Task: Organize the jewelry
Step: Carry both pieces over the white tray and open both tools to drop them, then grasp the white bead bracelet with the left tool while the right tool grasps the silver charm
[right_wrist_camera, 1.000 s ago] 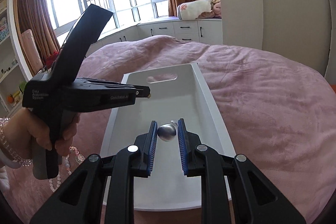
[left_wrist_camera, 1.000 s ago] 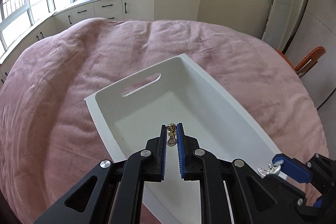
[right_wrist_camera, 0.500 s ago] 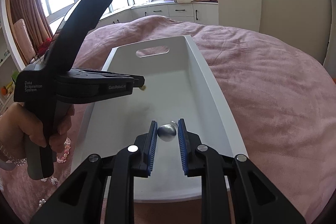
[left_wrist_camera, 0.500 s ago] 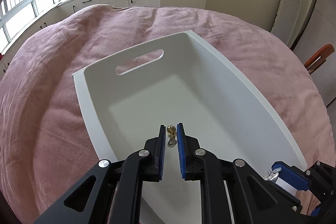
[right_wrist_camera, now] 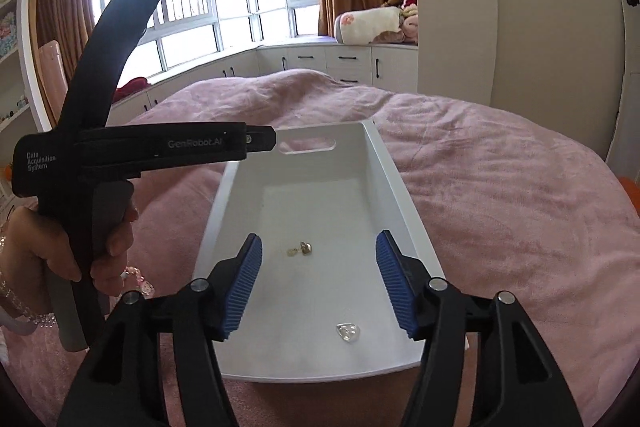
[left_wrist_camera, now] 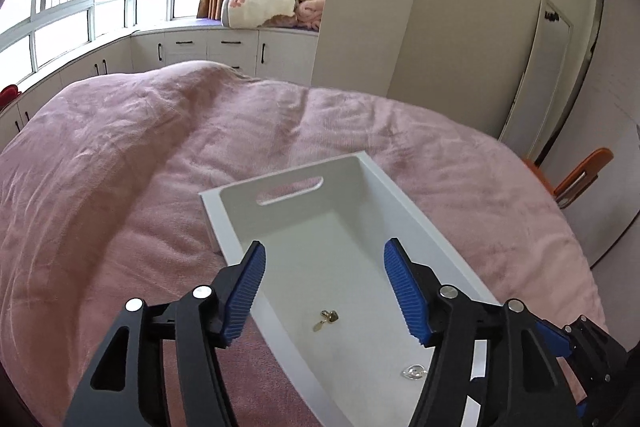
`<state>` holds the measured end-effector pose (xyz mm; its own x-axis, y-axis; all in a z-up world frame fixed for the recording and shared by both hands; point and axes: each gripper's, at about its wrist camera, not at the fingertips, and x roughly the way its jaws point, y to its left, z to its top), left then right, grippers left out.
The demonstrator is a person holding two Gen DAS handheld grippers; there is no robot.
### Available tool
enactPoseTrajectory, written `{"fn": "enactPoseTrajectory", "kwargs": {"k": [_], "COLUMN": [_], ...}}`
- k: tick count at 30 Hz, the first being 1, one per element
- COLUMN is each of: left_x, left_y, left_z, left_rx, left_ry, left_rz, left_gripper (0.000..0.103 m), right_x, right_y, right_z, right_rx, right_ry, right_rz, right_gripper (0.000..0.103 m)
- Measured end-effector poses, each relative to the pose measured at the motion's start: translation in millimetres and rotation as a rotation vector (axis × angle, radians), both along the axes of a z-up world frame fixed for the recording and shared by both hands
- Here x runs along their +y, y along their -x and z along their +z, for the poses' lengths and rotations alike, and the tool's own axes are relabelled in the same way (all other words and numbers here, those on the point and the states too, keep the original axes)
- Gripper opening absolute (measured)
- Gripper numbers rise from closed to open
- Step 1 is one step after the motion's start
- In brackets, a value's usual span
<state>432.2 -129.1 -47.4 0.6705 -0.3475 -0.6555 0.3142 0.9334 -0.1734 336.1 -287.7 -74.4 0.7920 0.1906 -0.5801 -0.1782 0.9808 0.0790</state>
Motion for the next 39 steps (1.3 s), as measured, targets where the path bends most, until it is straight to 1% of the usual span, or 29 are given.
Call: {"fn": "enactPoseTrajectory", "kwargs": {"k": [1,3,5,6,7,12,16,20,24,28,32,37,39], "left_x": [9.9,26.1,46.2,54.8,65.1,117.2,160.2,188.4,208.5,222.8,223.5,215.3,213.7], "left_y": [7.9,21.6,37.4,43.7,51.3,86.7,124.6,153.2,177.1,197.4,209.3,214.8,214.3], "left_z": [9.1,22.8,36.8,41.4,46.2,57.4,57.0,43.5,29.8,15.5,-7.7,-42.9,-55.8], "left_rx": [-0.028,-0.067,-0.101,-0.11,-0.115,-0.109,-0.116,-0.096,-0.072,-0.051,-0.01,0.045,0.067], "left_ry": [0.004,0.013,0.004,-0.004,-0.023,-0.058,-0.081,-0.122,-0.14,-0.134,-0.133,-0.166,-0.166], "left_rz": [0.015,0.029,0.05,0.058,0.072,0.136,0.206,0.24,0.262,0.274,0.259,0.221,0.208], "left_gripper": [0.075,0.078,0.085,0.091,0.093,0.093,0.094,0.094,0.094,0.094,0.094,0.094,0.094], "right_x": [3.3,11.0,21.5,27.0,33.3,67.1,101.9,134.4,156.9,174.4,181.7,187.0,187.6], "right_y": [5.3,15.0,24.2,28.4,32.9,52.7,70.8,87.7,103.4,114.9,119.0,120.7,121.0], "right_z": [6.6,19.2,29.7,33.8,37.8,47.9,42.7,29.5,17.6,2.2,-18.2,-48.4,-61.0], "right_rx": [-0.026,-0.071,-0.106,-0.119,-0.132,-0.146,-0.137,-0.105,-0.065,-0.03,0.008,0.067,0.092], "right_ry": [0.0,-0.004,-0.003,-0.002,-0.002,-0.042,-0.027,0.013,0.029,0.051,0.072,0.105,0.112], "right_rz": [0.007,0.03,0.056,0.068,0.081,0.167,0.243,0.305,0.338,0.35,0.345,0.347,0.349], "right_gripper": [0.067,0.071,0.078,0.081,0.084,0.087,0.087,0.087,0.087,0.087,0.087,0.087,0.086]}}
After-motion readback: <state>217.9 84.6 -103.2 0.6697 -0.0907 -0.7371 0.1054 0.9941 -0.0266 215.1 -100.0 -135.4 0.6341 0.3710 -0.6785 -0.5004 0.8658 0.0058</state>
